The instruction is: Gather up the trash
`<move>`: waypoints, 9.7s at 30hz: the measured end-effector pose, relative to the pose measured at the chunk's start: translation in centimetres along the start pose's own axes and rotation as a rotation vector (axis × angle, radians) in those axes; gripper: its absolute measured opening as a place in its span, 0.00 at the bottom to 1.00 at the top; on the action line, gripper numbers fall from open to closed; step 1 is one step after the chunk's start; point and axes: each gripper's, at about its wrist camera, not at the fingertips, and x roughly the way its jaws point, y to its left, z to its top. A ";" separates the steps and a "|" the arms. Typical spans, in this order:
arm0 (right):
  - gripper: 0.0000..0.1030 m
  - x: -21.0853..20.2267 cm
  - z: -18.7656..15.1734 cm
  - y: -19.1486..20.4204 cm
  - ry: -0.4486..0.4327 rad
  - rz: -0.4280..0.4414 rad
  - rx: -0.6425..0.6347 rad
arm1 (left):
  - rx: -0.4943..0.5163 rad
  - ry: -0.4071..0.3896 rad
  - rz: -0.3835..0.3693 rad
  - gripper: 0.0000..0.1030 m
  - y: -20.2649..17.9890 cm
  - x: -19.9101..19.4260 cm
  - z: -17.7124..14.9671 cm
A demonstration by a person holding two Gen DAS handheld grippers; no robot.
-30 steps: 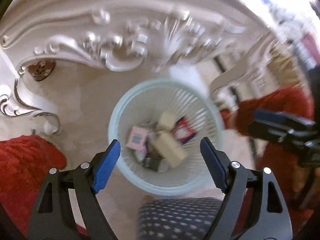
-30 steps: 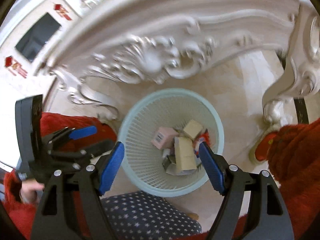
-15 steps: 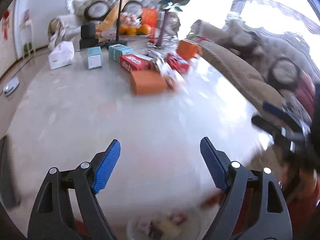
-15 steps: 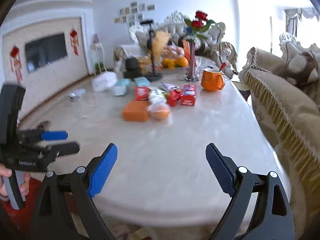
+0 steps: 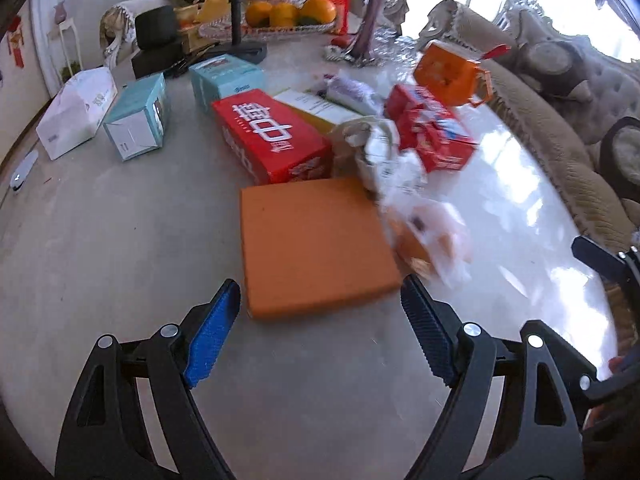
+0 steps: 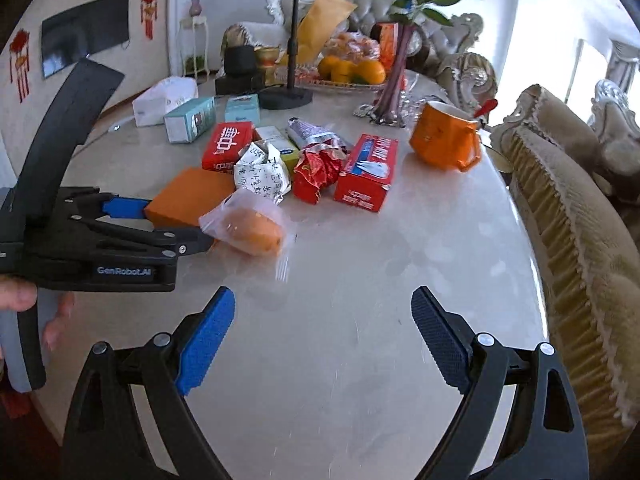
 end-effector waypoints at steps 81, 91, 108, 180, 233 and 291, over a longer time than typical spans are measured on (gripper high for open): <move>0.84 -2.4 -30.0 14.1 0.407 0.259 0.444 | 0.115 0.232 -0.012 0.89 2.4 -2.8 -39.7; 0.84 -2.3 -30.2 14.2 0.418 0.257 0.449 | 0.073 0.207 -0.006 0.89 3.0 -3.4 -39.2; 0.84 -3.4 -29.7 15.2 0.393 0.305 0.414 | 0.109 0.182 -0.040 0.89 2.2 -4.0 -39.3; 0.39 -7.4 -3.9 5.3 -0.083 0.332 0.283 | -0.088 -0.161 -0.046 0.48 12.5 -9.8 0.8; 0.69 -1.8 -29.8 13.6 0.483 0.182 0.366 | 0.130 0.329 -0.067 0.84 1.5 -1.3 -40.6; 0.78 7.4 6.4 -6.4 0.053 -0.001 0.209 | -0.153 -0.065 0.142 0.84 4.4 5.9 8.9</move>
